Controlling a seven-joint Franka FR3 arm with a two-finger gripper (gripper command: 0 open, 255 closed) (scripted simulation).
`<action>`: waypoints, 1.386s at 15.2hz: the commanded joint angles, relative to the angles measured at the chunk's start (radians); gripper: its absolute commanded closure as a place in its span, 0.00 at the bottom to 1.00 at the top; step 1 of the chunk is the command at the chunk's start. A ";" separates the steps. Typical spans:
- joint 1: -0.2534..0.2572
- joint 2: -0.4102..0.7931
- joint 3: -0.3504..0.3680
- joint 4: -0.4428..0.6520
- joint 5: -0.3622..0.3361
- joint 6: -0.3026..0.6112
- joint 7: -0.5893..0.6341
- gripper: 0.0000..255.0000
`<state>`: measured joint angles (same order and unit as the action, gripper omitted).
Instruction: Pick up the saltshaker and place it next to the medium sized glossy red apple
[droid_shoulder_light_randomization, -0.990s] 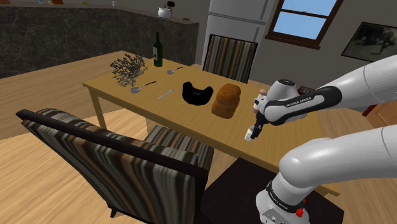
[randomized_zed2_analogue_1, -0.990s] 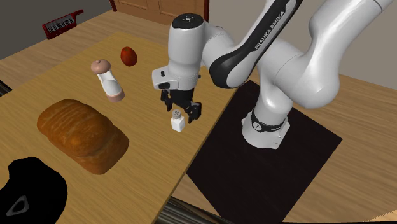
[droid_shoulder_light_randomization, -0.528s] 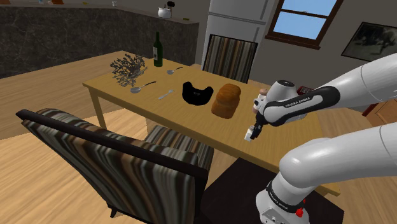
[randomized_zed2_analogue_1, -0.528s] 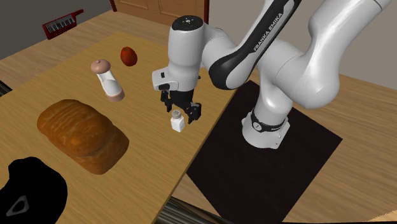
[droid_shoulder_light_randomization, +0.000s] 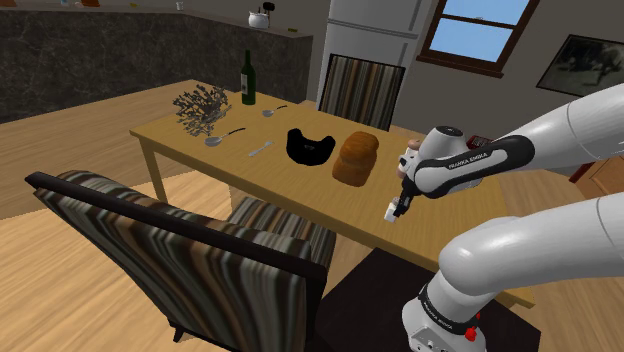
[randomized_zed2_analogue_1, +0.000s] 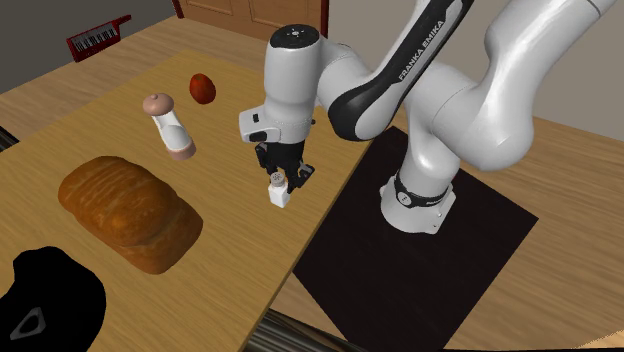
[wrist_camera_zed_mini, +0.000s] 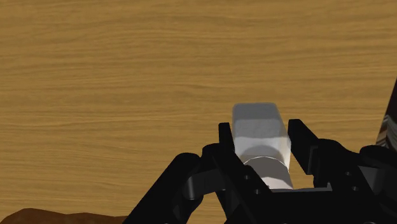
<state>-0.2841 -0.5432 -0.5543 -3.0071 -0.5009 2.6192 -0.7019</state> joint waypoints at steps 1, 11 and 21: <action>0.000 0.000 0.000 0.000 0.000 0.000 0.000 1.00; 0.000 -0.166 0.048 0.045 0.043 -0.209 -0.011 1.00; 0.013 -0.285 0.100 0.124 0.096 -0.404 -0.020 1.00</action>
<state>-0.2728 -0.8177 -0.4594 -2.8930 -0.4106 2.2365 -0.7209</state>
